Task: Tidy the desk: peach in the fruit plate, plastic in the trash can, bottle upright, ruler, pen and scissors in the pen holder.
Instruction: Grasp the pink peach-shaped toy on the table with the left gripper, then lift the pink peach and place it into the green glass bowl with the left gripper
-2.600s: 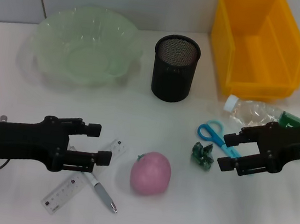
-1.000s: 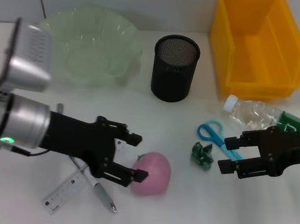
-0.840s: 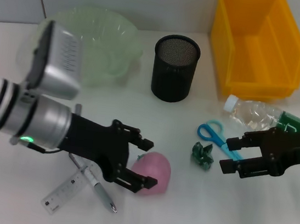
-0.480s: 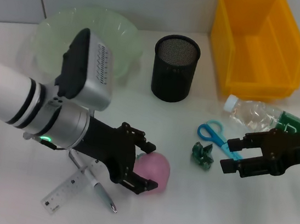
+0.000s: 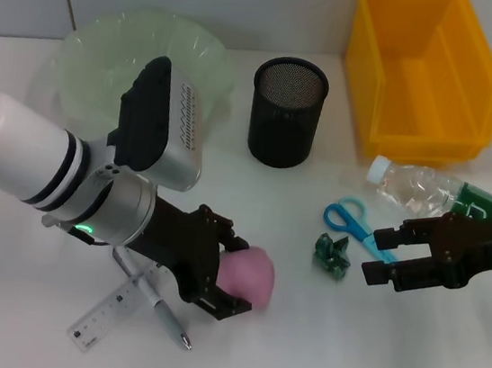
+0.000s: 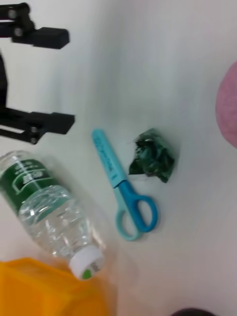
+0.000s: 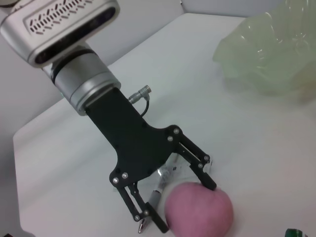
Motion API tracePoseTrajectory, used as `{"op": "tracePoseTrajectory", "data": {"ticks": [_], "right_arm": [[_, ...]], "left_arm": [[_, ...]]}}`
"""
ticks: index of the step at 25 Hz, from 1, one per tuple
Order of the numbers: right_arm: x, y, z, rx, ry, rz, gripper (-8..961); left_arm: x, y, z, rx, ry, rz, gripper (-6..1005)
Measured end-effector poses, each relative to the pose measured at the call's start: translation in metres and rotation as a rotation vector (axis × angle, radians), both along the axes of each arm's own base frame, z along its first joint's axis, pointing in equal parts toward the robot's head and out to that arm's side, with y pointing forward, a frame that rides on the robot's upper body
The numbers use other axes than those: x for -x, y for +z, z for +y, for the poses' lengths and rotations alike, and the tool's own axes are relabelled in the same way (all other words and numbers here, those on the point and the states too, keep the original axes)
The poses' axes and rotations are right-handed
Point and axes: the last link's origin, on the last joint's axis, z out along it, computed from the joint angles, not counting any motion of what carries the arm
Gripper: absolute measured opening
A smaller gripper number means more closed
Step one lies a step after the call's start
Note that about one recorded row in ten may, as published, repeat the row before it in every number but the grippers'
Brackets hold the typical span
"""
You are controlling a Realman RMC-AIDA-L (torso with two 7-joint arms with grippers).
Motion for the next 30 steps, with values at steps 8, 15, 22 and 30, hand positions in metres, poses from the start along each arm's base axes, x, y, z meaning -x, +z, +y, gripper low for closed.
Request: {"op": "tracePoseTrajectory", "data": {"ticks": [8,15,22,30], "right_arm": [[-0.002,0.000,-0.002,0.002,-0.002,-0.001,745],[-0.005,0.001,-0.004,0.006,0.001,-0.016,746],[-0.008,0.000,-0.006,0.008,0.006,-0.023,745],[-0.009,-0.003,-0.009,0.009,0.023,-0.019,746]], "left_arm": [[-0.006,0.007,-0.003,-0.035,0.014,-0.076,791],[-0.007,0.017,-0.006,-0.051,0.049,-0.148,412],[-0.006,0.062,0.009,-0.232,0.132,-0.272,326],[0.035,0.124,0.056,-0.635,0.423,-0.546,293]]}}
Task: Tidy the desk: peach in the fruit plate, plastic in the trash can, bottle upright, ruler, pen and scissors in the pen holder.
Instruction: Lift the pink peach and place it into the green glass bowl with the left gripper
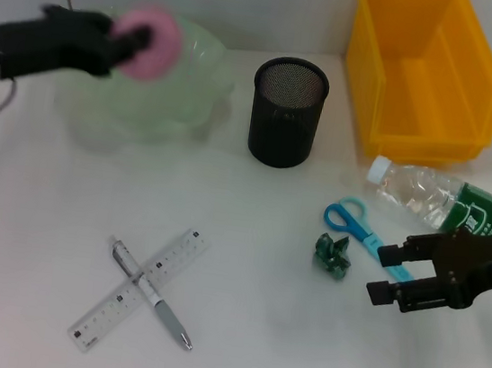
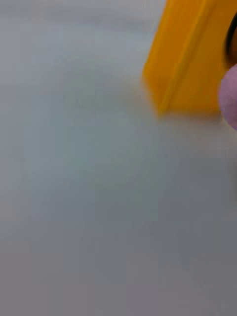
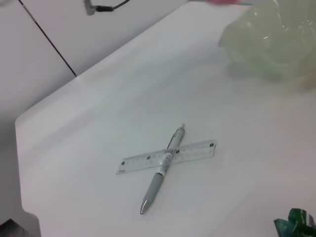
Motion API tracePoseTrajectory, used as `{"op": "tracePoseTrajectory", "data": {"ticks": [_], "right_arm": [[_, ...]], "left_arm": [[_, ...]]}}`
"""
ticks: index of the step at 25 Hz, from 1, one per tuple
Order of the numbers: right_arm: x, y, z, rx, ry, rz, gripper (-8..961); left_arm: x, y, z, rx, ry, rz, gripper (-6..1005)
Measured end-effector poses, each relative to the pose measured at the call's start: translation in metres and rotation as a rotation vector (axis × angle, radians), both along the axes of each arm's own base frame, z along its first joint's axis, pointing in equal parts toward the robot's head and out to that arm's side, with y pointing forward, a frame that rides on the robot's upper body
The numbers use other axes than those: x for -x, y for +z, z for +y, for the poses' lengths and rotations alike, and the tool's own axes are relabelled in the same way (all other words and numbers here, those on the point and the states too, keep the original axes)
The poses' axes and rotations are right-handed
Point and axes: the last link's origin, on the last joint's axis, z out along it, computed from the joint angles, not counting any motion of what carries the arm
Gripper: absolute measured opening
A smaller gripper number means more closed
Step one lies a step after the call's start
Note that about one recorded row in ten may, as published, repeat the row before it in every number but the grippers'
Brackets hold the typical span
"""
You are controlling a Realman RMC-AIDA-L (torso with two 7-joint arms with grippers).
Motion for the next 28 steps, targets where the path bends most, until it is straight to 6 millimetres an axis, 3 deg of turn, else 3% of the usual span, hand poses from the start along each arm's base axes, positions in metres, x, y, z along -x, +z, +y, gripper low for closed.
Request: {"op": "tracePoseTrajectory", "data": {"ticks": [7,9,16,21,28], "right_arm": [[0.000,-0.004,-0.003,0.004,0.010,0.008,745],[0.000,-0.004,-0.004,0.003,0.013,0.009,745],[-0.001,-0.005,-0.005,0.002,0.024,0.013,746],[0.000,-0.008,-0.006,0.005,0.033,0.012,746],[0.000,-0.009,-0.005,0.000,0.043,0.011,745]], "left_arm": [[0.033,0.000,0.015,-0.149,0.135,-0.085,247],[0.042,-0.013,0.020,-0.185,0.160,-0.073,215],[0.042,-0.033,0.025,-0.156,0.155,-0.061,146],[0.038,-0.040,0.023,-0.130,0.140,-0.048,179],[0.038,-0.041,0.023,-0.124,0.148,-0.061,334]]}}
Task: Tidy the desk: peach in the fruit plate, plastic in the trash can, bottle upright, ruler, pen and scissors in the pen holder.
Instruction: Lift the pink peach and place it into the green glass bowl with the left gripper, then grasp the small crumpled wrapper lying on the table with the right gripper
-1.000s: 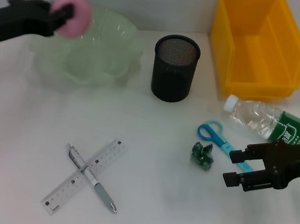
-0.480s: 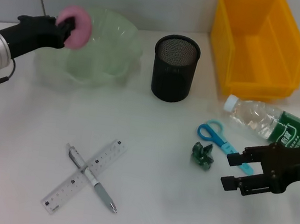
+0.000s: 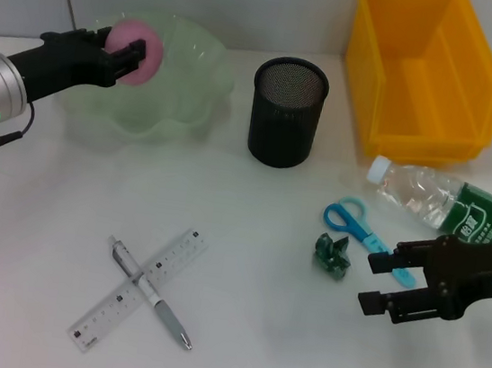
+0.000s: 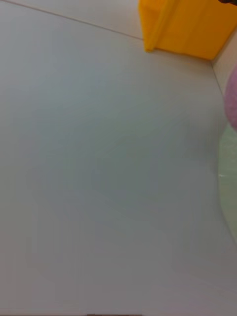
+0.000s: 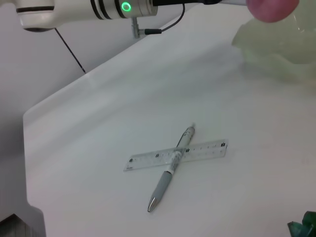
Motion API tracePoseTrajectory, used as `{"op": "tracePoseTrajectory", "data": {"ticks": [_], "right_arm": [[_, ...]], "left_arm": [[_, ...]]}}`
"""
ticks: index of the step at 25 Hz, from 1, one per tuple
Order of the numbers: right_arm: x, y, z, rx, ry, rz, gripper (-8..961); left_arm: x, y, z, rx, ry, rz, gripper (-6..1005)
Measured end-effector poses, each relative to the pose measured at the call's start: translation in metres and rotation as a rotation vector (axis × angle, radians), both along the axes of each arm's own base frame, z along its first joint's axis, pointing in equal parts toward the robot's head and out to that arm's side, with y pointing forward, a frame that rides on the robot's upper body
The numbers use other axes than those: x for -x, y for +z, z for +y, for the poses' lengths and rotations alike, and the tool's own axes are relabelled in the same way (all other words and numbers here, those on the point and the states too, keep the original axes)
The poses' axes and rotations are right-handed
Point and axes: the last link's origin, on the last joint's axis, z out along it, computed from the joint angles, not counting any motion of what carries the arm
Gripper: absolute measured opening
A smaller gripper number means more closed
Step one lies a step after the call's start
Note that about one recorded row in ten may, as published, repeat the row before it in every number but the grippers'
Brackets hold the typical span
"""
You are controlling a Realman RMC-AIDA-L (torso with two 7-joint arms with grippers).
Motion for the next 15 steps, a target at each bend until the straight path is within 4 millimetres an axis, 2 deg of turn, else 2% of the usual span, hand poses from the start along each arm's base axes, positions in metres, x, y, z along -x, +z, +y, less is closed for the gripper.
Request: {"op": "tracePoseTrajectory", "data": {"ticks": [4,10,15], "right_arm": [[0.0001,-0.0002,0.0001,-0.002,0.001,0.001,746],[0.0010,-0.0002,0.0006,-0.001,0.006,0.001,745],[0.0010,0.0001,0.0010,-0.004,0.007,0.002,745]], "left_arm": [[-0.0008,0.0014,-0.0008,0.002,-0.002,-0.014,422],[-0.0014,0.0032,-0.0011,0.000,-0.005,-0.027,693],[-0.0049,0.0028,-0.0030,0.015,-0.019,-0.054,812]]}}
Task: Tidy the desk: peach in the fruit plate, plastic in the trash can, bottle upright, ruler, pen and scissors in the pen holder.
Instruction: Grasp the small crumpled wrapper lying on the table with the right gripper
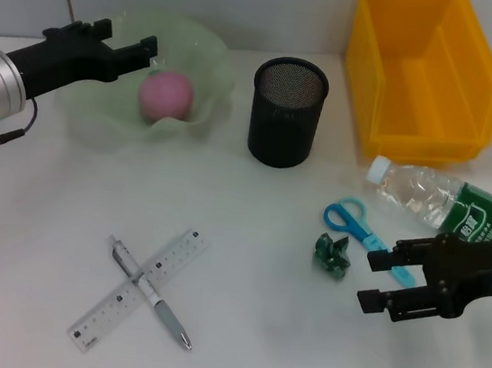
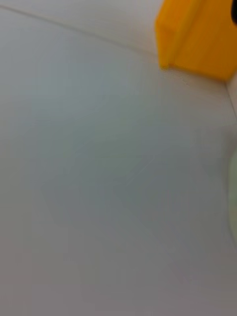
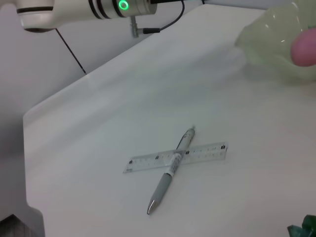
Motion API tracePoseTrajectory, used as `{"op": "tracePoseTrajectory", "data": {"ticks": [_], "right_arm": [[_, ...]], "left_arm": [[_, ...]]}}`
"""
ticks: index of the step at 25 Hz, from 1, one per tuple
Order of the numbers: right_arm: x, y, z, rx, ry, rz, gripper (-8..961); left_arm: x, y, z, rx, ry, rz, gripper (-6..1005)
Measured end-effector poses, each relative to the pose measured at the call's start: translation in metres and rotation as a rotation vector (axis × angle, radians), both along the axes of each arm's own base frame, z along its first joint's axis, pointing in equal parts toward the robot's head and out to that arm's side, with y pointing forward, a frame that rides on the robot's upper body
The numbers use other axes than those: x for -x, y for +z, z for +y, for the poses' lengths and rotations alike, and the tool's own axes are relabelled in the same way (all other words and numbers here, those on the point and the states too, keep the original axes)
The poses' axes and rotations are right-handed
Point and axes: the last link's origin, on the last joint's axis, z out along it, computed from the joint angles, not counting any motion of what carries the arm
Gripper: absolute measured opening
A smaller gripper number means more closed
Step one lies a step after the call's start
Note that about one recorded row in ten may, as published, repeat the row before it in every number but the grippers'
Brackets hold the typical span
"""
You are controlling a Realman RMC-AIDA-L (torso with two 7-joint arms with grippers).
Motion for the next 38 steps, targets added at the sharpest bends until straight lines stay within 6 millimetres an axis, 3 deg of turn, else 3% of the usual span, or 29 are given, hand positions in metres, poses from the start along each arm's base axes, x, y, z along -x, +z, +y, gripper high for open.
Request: {"op": "tracePoseTrajectory", "data": {"ticks": [4,9,11,18,23,29,38], "right_arm": [[0.000,0.002,0.001,-0.013,0.005,0.008,745],[0.003,0.006,0.006,-0.041,0.009,0.021,746],[0.006,0.010,0.010,-0.066,0.008,0.036,746],[0.030,0.020,0.030,-0.086,0.007,0.058,746],[0.049,0.023,0.038,-0.049,0.004,-0.013,745],[0.062,0.024,0.040,-0.009,0.029,-0.205,745],[0.082,0.002,0.049,0.038,0.072,-0.387,746]], "left_arm": [[-0.012,0.001,-0.012,0.079,-0.071,-0.092,813],[-0.029,0.013,-0.054,0.288,-0.262,-0.232,812],[-0.027,0.014,-0.080,0.380,-0.325,-0.280,812],[-0.012,-0.003,-0.112,0.448,-0.344,-0.262,810],[-0.006,-0.018,-0.124,0.501,-0.366,-0.186,807],[-0.002,-0.020,-0.127,0.507,-0.374,-0.161,806],[0.007,-0.020,-0.130,0.512,-0.364,-0.118,806]]}}
